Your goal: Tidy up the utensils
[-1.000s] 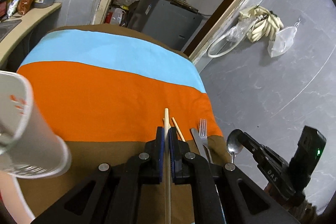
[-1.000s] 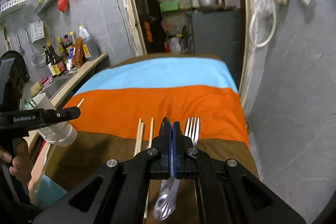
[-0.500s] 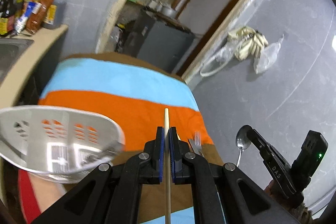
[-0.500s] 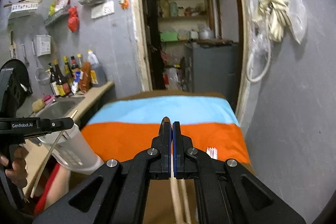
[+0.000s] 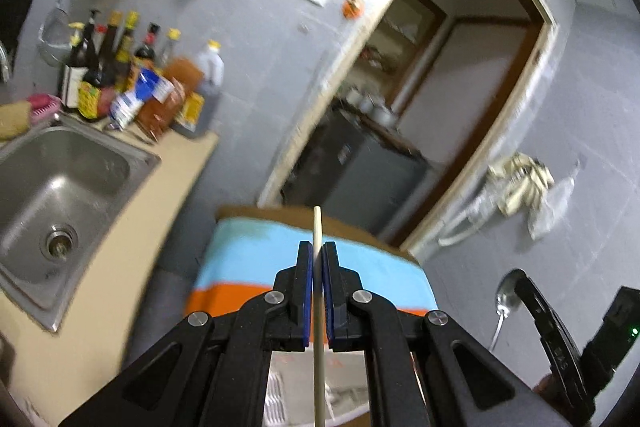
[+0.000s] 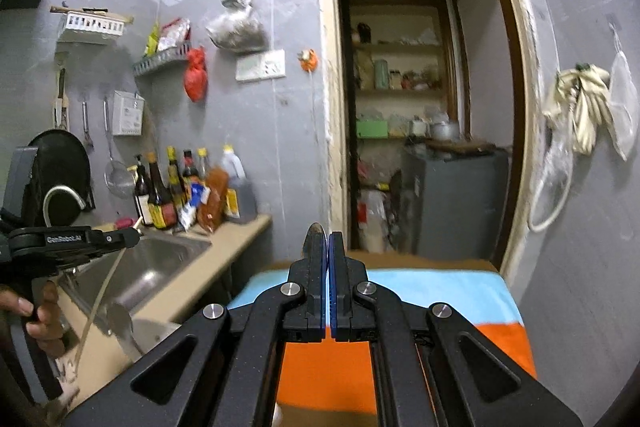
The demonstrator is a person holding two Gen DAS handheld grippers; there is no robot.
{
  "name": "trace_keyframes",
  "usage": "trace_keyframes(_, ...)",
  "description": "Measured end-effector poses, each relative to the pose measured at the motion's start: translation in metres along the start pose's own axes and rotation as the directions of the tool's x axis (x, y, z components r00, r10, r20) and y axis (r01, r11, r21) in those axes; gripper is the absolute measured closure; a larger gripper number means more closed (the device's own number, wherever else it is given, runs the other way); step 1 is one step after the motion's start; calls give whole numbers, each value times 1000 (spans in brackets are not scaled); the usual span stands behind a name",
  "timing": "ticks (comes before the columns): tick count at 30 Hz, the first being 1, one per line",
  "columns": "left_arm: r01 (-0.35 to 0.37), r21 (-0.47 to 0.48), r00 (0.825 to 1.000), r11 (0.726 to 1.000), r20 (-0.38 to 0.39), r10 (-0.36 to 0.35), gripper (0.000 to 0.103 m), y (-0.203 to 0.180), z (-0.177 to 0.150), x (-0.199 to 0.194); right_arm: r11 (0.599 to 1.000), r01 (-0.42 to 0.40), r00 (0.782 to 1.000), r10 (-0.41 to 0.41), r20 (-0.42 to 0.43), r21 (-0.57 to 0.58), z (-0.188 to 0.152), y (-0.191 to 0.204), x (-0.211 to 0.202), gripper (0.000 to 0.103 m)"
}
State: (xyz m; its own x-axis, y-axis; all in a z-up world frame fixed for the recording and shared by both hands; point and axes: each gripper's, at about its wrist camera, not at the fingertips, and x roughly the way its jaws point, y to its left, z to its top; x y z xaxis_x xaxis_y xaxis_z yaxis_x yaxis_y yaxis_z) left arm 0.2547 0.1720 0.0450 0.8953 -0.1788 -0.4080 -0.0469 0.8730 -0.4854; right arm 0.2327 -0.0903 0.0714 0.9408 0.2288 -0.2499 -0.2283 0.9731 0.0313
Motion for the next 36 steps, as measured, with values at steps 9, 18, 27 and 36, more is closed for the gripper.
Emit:
trace_keyframes(9, -24, -31, 994, 999, 106, 27, 98, 27, 14, 22, 997, 17, 999, -13, 47, -76, -1, 49, 30, 102)
trace_keyframes(18, -75, 5, 980, 997, 184, 73, 98, 33, 3, 34, 990, 34, 999, -32, 16, -136, -30, 70, 52, 102)
trace_keyframes(27, -113, 91, 972, 989, 216, 91, 98, 25, -6, 29, 981, 12, 1000, -14, -8, -195, -47, 86, 60, 102)
trace_keyframes(36, -86, 77, 993, 993, 90, 79, 88, 29, -12, 28, 987, -66, 995, 54, -85, -145, -52, 76, 53, 98)
